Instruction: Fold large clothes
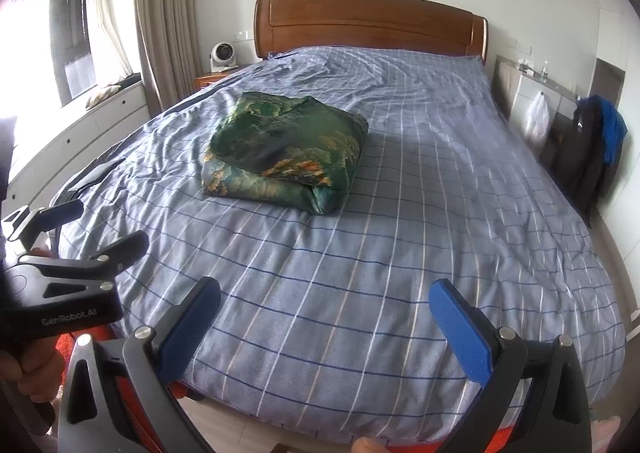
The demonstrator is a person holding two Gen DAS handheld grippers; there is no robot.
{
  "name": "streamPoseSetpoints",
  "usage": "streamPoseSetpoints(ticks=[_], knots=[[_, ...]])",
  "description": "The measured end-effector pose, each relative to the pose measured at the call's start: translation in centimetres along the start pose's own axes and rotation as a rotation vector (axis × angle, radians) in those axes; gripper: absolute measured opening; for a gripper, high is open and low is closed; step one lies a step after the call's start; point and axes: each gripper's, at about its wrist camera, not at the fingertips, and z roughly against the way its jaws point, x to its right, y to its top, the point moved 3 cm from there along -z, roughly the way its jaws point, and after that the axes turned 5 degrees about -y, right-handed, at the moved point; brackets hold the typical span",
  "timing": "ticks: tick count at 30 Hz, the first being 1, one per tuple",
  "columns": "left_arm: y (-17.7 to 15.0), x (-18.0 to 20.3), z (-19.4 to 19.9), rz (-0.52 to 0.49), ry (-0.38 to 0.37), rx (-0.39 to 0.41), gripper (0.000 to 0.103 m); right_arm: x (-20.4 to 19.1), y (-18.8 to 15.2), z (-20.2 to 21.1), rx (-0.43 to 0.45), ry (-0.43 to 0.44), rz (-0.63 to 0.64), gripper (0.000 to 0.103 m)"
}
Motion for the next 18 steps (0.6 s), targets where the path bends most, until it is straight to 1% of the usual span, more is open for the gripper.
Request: streamPoseSetpoints(ticks=[3,7,11,18], knots=[[0.0,-0.4,0.1,0.017,0.006,0.005,0.103,-0.4,0.1,-0.2,0.003,-0.004,0.006,0.103],[0.0,-0.7,0.2,0.032,0.021,0.014,0.103,-0.1,-0.1,-0.8,-0.020,-0.008,-0.012,0.103],[-0.1,-0.7,0.1,0.029,0.017,0.007,0.103,-0.1,-0.4,-1.2,-0.043,-0.009,-0.013,0.103],[-0.3,-0.3,-0.1,0.016,0.013,-0.001,0.103,-0.3,-0.4,-1.0,-0.037,-0.010,-0.002,0.103]])
